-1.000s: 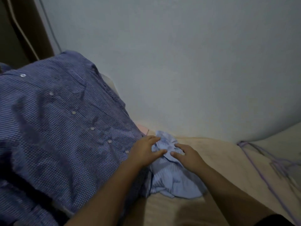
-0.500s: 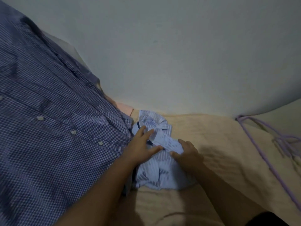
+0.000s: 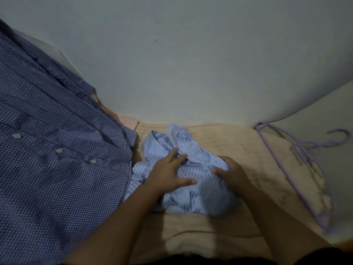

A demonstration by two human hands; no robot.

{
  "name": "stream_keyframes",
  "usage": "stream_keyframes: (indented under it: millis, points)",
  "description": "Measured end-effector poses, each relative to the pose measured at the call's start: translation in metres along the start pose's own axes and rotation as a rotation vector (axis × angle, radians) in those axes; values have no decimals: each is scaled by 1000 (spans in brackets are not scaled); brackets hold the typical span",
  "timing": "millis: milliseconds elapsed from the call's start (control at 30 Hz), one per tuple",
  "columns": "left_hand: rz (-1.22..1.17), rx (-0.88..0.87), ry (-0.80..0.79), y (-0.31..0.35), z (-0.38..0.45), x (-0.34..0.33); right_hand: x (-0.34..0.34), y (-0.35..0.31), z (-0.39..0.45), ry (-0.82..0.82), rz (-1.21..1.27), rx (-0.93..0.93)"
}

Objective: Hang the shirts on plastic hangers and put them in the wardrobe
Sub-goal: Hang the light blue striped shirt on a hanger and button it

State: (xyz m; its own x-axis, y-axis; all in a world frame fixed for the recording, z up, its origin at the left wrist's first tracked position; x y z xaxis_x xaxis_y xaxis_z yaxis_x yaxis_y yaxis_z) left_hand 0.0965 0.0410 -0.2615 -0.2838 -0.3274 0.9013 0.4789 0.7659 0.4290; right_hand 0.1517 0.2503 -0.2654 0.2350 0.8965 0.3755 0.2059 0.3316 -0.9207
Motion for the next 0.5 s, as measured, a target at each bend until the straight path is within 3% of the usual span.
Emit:
stream_keyframes:
  millis: [267,367,433,500]
  points:
    - [104,-128,-107,51,0,-37,122,35,-33,345,-181,-110]
    - [134,-157,-126,48,-4,-44,125,44,-35,326,-486,-167]
    - [181,-175,-170,41,-7,-47,109,32,-38,278,-647,-57]
    - [239,-178,-201,34,-7,-47,79,19,-41,117,-708,105]
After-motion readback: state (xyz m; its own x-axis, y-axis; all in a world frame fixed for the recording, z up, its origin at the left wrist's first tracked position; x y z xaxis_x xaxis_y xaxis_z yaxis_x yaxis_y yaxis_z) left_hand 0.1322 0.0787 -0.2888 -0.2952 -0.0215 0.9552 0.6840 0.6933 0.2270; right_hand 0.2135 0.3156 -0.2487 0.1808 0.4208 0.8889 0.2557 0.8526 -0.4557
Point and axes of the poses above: each hand's wrist, its own z-axis towards the middle knuckle, its own x-axis out of the back of the hand, y = z × x, the point moved 5 cm from there along z, towards the middle knuckle, and after that the axes turned 5 degrees about z, right-handed, at the moved point
